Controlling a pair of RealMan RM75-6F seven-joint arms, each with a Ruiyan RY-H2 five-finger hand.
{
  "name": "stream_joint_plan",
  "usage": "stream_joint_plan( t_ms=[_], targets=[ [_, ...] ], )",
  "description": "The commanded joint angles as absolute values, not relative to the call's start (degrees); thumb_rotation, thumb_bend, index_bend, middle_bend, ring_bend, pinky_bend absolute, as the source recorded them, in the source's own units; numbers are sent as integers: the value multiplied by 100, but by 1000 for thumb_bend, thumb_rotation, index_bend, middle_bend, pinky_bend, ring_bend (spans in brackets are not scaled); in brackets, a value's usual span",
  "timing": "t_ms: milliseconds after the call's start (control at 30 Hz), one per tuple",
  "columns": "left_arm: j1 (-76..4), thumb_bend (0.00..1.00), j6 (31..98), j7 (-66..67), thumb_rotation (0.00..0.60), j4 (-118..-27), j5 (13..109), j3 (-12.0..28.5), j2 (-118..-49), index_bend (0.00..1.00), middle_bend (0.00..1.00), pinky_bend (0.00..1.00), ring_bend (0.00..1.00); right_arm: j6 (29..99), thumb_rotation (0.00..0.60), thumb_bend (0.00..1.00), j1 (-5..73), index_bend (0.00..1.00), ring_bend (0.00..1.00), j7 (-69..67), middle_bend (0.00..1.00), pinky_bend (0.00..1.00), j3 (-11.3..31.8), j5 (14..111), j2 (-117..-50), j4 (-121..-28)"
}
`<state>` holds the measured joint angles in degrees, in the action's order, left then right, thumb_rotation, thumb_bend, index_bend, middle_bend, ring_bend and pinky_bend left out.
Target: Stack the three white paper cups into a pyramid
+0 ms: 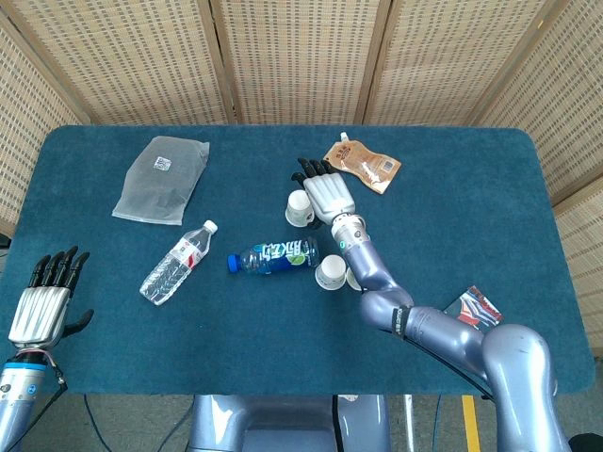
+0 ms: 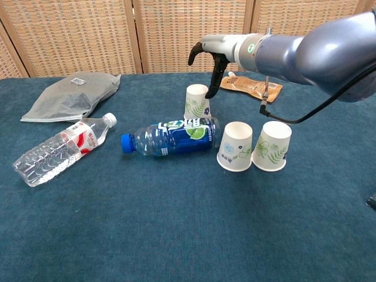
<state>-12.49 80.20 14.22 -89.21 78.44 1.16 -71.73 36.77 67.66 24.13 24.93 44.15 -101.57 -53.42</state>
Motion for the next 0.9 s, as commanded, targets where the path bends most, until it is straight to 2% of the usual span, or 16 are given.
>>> stream_joint_plan(
  t_ms=[33, 667, 900],
  targets=[
    [-1244, 295, 7997, 1420, 600, -8906, 7835, 134, -7180, 32, 0, 21, 0, 3300, 600, 149, 7057, 241, 0, 2069, 0, 116, 2408, 4507, -10519, -4694],
    [-1254, 296, 7763, 1478, 600, -8786, 7826, 166, -7277, 38, 0, 21, 0, 2528, 600, 149, 7518, 264, 0, 1230, 0, 117, 2278, 5019, -11178, -2908],
    [-1265, 296, 7695, 1509, 600, -8779, 7812, 173, -7297, 38, 0, 21, 0, 2342, 600, 149, 7577, 326, 0, 902, 0, 121, 2253, 5226, -11367, -2493]
  ],
)
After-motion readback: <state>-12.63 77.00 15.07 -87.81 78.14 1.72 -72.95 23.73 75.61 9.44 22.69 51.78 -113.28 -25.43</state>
